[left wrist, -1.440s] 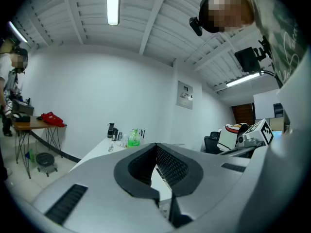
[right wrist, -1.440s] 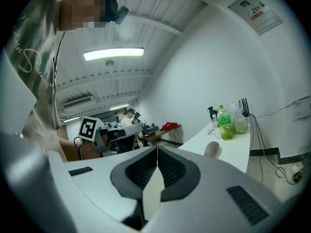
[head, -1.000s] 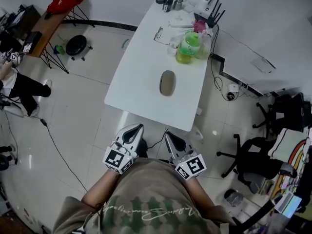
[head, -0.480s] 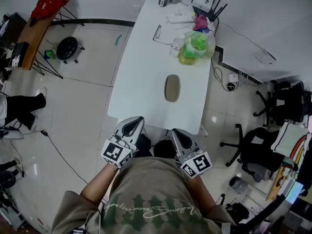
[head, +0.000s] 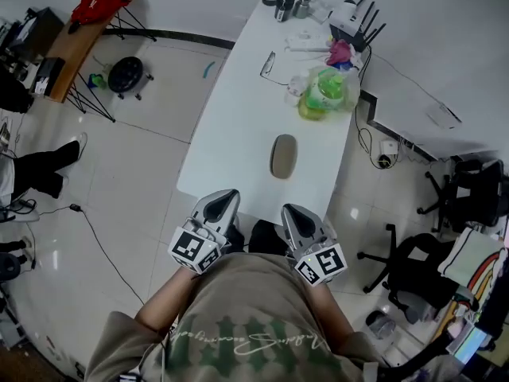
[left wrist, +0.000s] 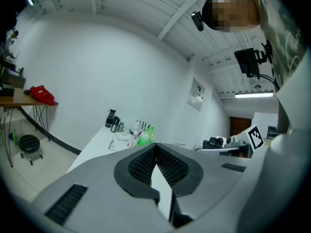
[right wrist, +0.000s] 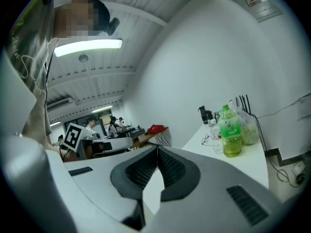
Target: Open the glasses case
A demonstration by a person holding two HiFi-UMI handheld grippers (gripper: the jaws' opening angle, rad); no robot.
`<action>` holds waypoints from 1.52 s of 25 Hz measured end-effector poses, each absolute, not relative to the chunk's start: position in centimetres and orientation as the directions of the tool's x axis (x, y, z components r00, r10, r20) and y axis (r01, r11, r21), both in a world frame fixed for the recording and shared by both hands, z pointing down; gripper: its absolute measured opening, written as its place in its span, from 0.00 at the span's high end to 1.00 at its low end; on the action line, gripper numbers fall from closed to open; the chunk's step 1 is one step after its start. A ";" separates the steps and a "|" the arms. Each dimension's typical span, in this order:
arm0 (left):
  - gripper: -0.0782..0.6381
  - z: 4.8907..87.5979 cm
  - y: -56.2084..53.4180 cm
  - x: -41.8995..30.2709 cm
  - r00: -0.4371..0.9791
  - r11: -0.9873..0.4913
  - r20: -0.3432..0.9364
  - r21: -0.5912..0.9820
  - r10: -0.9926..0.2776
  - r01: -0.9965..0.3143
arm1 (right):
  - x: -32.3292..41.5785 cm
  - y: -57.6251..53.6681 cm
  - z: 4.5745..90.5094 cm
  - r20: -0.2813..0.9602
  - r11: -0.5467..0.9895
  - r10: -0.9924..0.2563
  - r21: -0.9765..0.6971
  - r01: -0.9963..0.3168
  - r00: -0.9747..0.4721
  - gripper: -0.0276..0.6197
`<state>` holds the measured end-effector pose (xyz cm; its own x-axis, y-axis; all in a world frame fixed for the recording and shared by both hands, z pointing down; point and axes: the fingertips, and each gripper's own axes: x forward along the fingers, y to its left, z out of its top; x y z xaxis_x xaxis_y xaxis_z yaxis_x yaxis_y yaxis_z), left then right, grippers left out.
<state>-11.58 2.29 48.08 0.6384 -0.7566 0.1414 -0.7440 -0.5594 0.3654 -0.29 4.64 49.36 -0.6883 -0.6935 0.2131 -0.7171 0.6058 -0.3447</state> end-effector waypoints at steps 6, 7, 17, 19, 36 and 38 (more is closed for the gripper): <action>0.88 47.5 1.6 -7.9 0.602 -0.541 0.161 0.303 -0.782 -0.784 | 3.1 3.1 49.7 0.219 0.626 -0.679 -0.326 -0.708 -0.701 0.94; 0.88 47.6 1.6 -7.5 0.595 -0.537 0.164 0.294 -0.787 -0.791 | 3.5 3.0 49.9 0.220 0.632 -0.669 -0.335 -0.699 -0.710 0.94; 0.88 50.6 0.2 -4.6 0.584 -0.509 0.216 0.318 -0.783 -0.800 | 6.7 0.5 51.8 0.216 0.623 -0.671 -0.353 -0.698 -0.709 0.94; 0.88 50.7 -0.1 -4.7 0.595 -0.524 0.213 0.309 -0.775 -0.794 | 6.1 0.6 51.2 0.198 0.650 -0.658 -0.337 -0.681 -0.726 0.94; 0.88 49.8 -2.3 -6.4 0.605 -0.547 0.213 0.275 -0.767 -0.791 | 5.7 -5.4 55.3 0.325 0.487 -0.752 -0.315 -0.815 -0.574 0.57; 0.88 49.9 -2.4 -6.8 0.601 -0.543 0.217 0.273 -0.769 -0.794 | 5.4 -6.2 56.2 0.328 0.467 -0.753 -0.344 -0.815 -0.570 0.58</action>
